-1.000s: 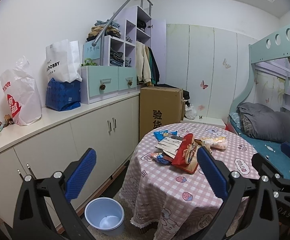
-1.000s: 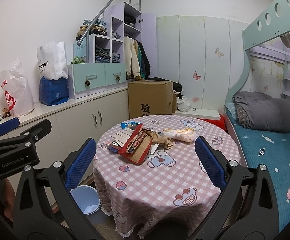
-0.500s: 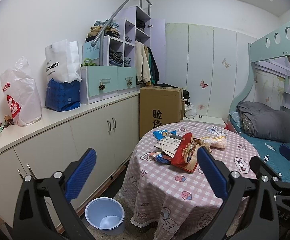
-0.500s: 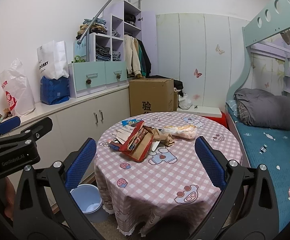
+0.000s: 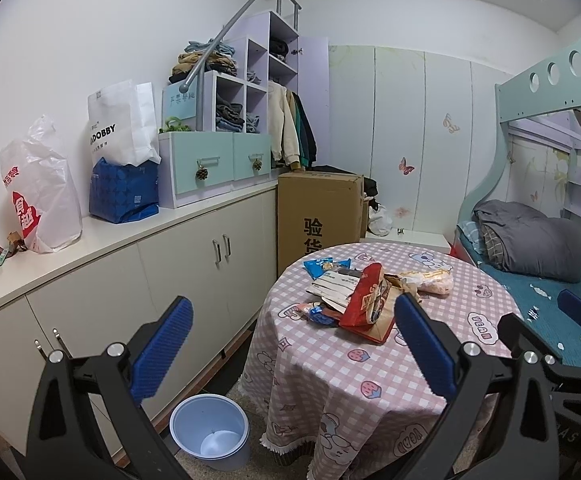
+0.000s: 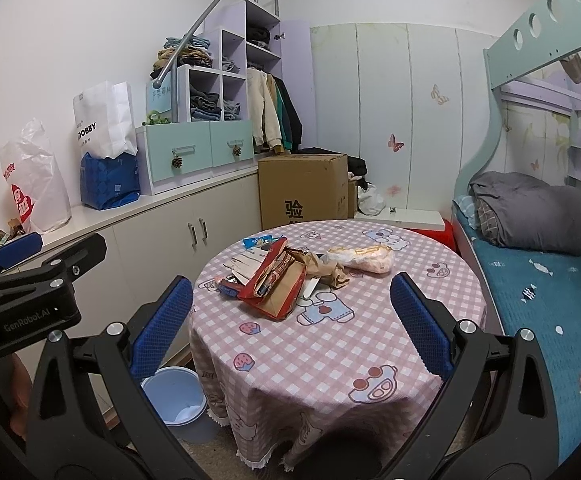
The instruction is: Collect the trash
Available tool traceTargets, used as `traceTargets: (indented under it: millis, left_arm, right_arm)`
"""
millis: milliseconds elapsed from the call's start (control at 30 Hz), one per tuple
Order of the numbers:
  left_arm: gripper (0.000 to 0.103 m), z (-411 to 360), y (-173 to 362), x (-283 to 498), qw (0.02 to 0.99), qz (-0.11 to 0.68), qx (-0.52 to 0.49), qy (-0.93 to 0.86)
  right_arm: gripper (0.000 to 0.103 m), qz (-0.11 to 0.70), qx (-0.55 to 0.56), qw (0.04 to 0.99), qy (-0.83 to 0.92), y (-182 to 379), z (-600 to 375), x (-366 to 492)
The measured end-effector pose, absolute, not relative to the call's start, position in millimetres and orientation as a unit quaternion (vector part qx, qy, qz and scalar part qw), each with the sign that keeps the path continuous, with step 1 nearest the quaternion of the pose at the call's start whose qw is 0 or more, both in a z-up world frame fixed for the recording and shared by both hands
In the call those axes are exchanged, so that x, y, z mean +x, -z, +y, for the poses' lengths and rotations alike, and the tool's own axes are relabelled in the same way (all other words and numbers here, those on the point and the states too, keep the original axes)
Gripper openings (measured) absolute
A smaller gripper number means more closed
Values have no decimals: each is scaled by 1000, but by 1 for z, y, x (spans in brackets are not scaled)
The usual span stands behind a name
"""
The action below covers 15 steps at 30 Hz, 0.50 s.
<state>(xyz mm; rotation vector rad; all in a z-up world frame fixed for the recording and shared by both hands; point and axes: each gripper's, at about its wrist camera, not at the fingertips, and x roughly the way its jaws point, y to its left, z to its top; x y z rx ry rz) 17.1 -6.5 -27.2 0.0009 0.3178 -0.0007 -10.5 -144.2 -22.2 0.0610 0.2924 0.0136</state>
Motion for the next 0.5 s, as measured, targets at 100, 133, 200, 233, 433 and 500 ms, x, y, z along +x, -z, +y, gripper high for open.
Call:
traceTargets:
  millis: [100, 133, 200, 233, 433, 500]
  left_arm:
    - [99, -7, 27, 17, 987, 158, 1, 1]
    - [99, -7, 27, 17, 987, 158, 1, 0]
    - [99, -8, 27, 17, 987, 158, 1, 1]
    - [99, -8, 27, 17, 987, 158, 1, 0]
    - [99, -8, 27, 17, 987, 159, 2, 0]
    - [99, -8, 27, 17, 987, 159, 2, 1]
  right_arm:
    - [97, 145, 30, 989, -7, 22, -144, -10]
    - [97, 146, 30, 989, -7, 22, -144, -10]
    - [97, 146, 30, 989, -7, 22, -144, -10]
    - [97, 146, 31, 989, -8, 23, -145, -11]
    - [97, 147, 32, 989, -8, 23, -145, -11]
    - [97, 148, 33, 988, -8, 23, -145, -12]
